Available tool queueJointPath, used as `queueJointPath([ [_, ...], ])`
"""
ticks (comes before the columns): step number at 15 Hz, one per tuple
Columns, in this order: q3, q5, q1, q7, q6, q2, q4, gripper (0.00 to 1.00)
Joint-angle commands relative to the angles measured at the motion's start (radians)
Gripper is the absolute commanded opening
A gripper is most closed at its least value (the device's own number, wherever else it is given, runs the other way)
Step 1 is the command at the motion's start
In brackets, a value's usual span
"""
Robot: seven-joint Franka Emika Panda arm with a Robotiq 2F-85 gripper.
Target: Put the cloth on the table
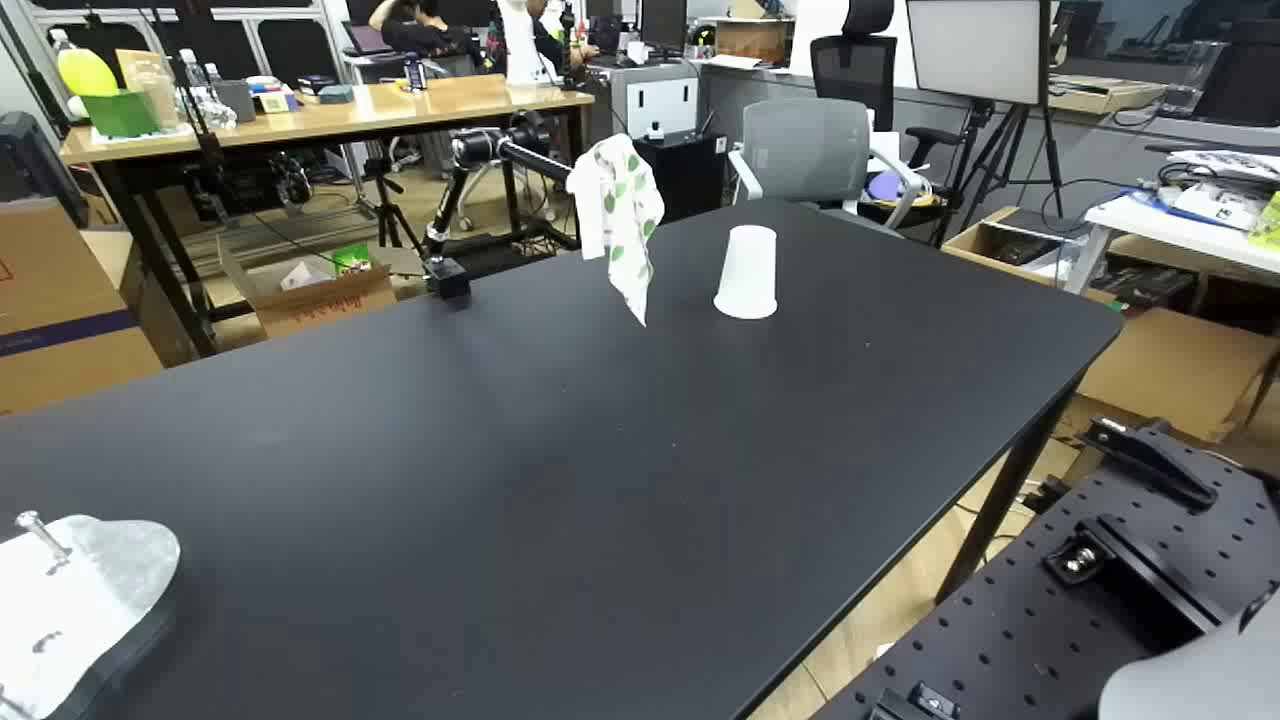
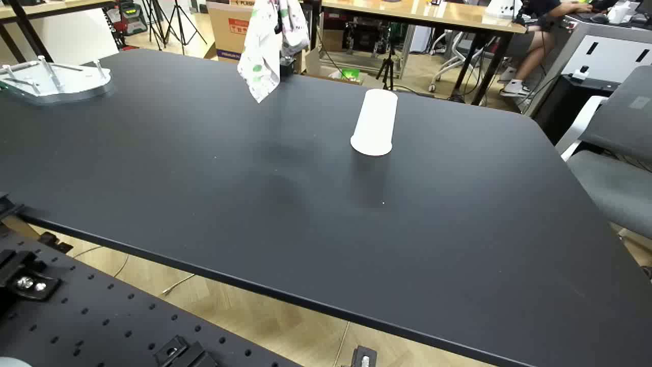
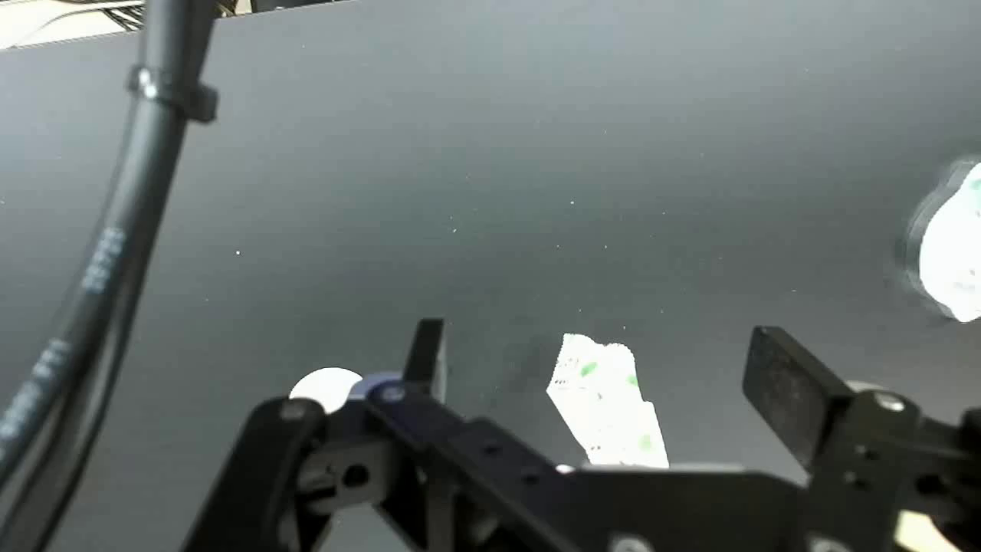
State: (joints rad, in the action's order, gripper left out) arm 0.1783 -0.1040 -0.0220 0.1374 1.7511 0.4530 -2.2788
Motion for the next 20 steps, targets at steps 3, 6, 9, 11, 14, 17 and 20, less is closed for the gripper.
queueJointPath([
  [3,-0.017,-0.007,-0.021,0.007,-0.001,-0.003,0.003,1.0],
  [6,-0.017,-0.007,-0.021,0.008,-0.001,-0.003,0.003,1.0],
  [9,-0.017,-0.007,-0.021,0.008,-0.001,-0.003,0.003,1.0],
  [11,-0.017,-0.007,-0.021,0.008,-0.001,-0.003,0.003,1.0],
  [14,-0.042,0.034,-0.024,-0.006,0.09,-0.03,-0.009,1.0],
  [17,-0.081,0.082,-0.011,0.018,0.315,-0.09,-0.048,1.0],
  [20,-0.118,0.121,0.004,0.015,0.504,-0.212,-0.061,1.0],
])
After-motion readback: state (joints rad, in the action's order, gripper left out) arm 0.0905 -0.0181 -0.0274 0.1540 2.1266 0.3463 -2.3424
